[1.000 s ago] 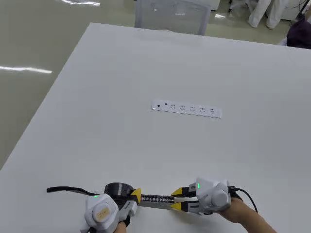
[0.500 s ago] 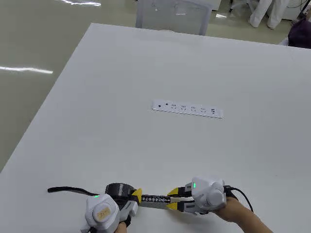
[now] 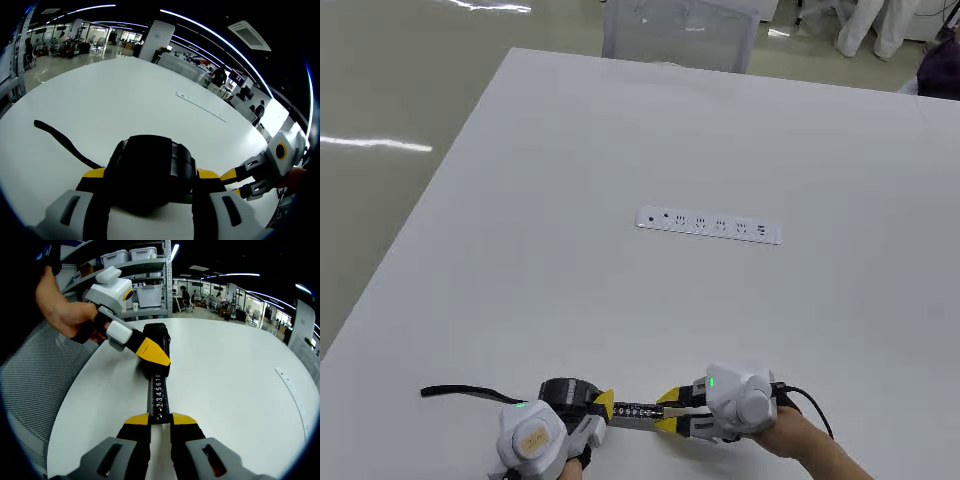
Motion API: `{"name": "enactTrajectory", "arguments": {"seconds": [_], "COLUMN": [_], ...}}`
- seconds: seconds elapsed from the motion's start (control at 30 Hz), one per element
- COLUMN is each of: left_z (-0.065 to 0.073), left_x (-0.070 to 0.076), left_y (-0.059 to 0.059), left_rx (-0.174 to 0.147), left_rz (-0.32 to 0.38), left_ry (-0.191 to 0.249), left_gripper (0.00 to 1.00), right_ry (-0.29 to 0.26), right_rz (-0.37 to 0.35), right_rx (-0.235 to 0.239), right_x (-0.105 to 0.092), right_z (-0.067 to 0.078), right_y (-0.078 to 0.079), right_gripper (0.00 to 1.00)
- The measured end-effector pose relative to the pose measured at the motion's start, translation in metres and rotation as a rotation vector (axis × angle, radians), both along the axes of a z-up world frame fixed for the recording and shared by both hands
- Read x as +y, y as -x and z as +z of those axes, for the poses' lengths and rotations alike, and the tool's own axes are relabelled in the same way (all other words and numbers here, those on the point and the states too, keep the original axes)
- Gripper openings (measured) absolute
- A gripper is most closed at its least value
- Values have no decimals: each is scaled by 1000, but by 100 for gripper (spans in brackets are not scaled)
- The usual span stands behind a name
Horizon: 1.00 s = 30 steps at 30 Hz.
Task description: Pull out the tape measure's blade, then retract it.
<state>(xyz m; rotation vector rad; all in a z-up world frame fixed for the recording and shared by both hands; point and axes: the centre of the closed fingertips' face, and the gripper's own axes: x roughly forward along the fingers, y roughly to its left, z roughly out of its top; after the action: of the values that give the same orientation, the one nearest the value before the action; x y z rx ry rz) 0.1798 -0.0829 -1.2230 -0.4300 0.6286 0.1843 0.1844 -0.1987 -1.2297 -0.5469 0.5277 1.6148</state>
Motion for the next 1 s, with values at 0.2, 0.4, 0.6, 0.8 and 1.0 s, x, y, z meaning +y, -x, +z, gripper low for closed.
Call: {"name": "enactTrajectory", "arguments": {"seconds": [0.2,0.4,0.6,0.8,1.0], "left_z": [0,0,1,-1,0], "left_x": [0,0,0,1,0], "left_y": [0,0,0,-1,-1], "left_rx": [1,1,1,1,2], "left_rz": [-1,-1,-1,-1,-1], "left_ry": [0,1,4,6,7], "left_gripper": [64,64,64,64,64], "right_ry": [-3,-6,-9,-14,-17], "right_rz": [4,6,6,11,14], "right_rx": [1,2,4,4,4], "right_x": [6,12,19,27,35], "right_z": [-1,0,-1,-2,-2], "right_y": [1,2,3,4,5], "right_gripper": [12,12,12,12,12]}}
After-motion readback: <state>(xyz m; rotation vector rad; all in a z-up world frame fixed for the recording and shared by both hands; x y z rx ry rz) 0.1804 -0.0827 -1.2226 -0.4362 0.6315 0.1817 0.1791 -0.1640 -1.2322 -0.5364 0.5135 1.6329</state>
